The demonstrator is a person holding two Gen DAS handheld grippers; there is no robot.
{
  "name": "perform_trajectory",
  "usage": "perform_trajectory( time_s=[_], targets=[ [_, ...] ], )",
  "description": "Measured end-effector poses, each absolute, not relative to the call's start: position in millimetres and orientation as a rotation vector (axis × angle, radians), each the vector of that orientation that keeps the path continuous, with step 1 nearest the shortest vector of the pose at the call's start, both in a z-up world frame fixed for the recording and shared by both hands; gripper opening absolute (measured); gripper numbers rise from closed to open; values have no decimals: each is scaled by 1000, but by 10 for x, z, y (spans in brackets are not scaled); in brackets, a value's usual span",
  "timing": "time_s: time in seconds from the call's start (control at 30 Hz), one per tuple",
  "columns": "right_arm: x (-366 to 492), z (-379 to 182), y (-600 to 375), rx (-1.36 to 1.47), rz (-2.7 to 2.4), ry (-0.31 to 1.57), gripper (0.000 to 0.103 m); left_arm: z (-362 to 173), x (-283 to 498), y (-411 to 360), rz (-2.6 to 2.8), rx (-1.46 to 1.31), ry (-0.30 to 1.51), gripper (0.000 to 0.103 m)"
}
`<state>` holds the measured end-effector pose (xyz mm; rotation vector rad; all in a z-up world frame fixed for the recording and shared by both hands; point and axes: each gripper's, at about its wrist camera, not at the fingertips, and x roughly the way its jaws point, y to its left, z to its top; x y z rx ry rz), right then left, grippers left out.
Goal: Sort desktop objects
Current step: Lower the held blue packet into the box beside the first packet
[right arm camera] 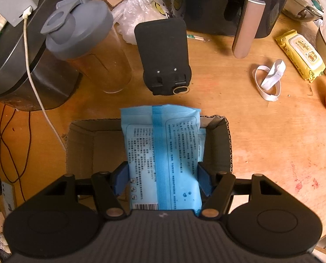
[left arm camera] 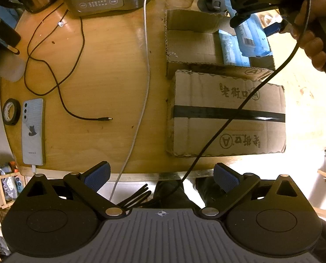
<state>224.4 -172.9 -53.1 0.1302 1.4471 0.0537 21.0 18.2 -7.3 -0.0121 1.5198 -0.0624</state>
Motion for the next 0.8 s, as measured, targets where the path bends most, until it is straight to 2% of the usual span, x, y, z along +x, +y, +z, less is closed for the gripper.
perform_trajectory(
  time_s=[0.8],
  targets=[
    [2262,-598,-1386,138,72,1461,64,-101,253,281,-56,-33,1524,103]
  ],
)
